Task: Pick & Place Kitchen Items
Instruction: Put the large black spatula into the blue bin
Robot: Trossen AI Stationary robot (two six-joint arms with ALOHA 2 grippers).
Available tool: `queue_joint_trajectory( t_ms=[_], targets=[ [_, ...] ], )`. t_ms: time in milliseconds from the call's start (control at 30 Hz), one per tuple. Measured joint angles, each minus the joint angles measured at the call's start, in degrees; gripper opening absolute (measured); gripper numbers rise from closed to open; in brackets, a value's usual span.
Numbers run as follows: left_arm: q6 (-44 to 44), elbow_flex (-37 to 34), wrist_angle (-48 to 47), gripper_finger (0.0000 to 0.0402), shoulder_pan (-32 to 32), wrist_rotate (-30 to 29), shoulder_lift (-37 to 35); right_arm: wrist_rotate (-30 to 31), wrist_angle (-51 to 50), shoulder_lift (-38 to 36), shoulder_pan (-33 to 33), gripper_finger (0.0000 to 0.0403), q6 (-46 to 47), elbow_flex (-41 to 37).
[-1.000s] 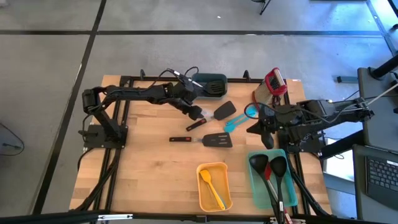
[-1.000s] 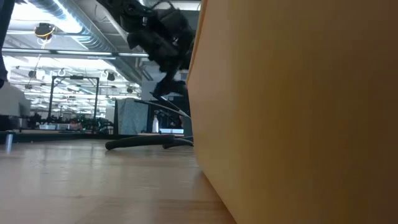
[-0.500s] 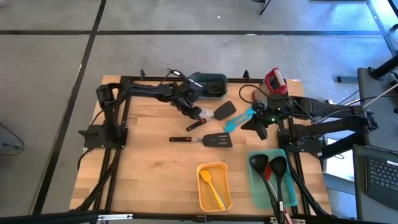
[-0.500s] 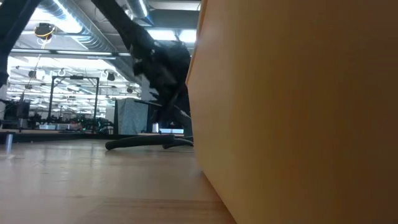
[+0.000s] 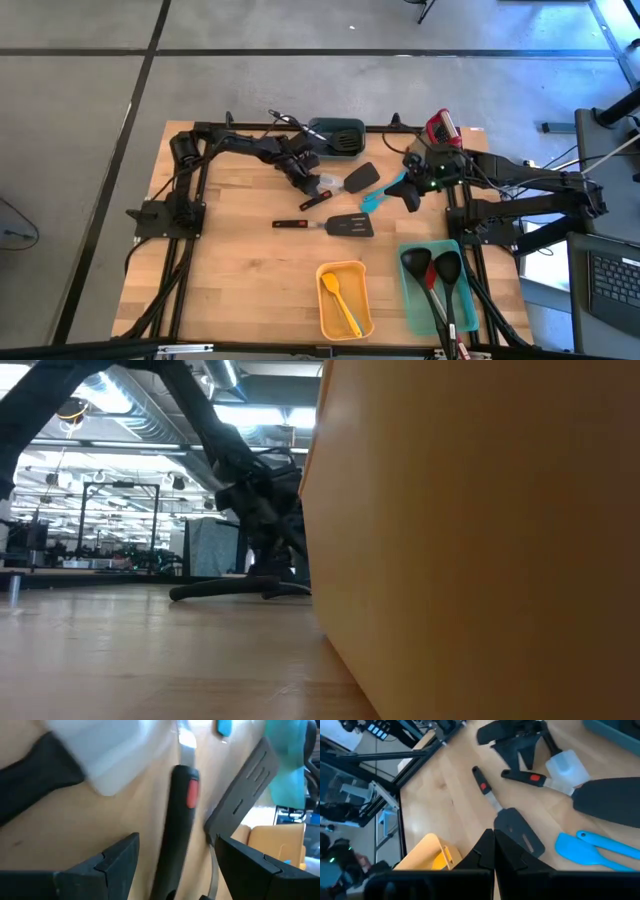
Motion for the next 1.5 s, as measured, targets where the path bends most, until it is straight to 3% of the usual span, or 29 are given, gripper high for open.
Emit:
queue_joint_trajectory(
  t_ms=[367,1133,1500],
  targets=[
    [-0.41,0.0,3.56,0.0253,-4.62,-4.03,0.07,0.18,0.18,0.34,-0.7,0.0,1.31,0.0],
    [-3.76,0.17,5.08,0.0253,-6.26,-10.24,1.0,-0.27,-0.28,0.34,-0.7,0.0,0.92,0.02],
    [-5.59,0.11,4.77,0.0179,-7.51,-14.63,1.18,-0.3,-0.93,0.34,-0.7,0.0,-1.11,0.04]
  ],
)
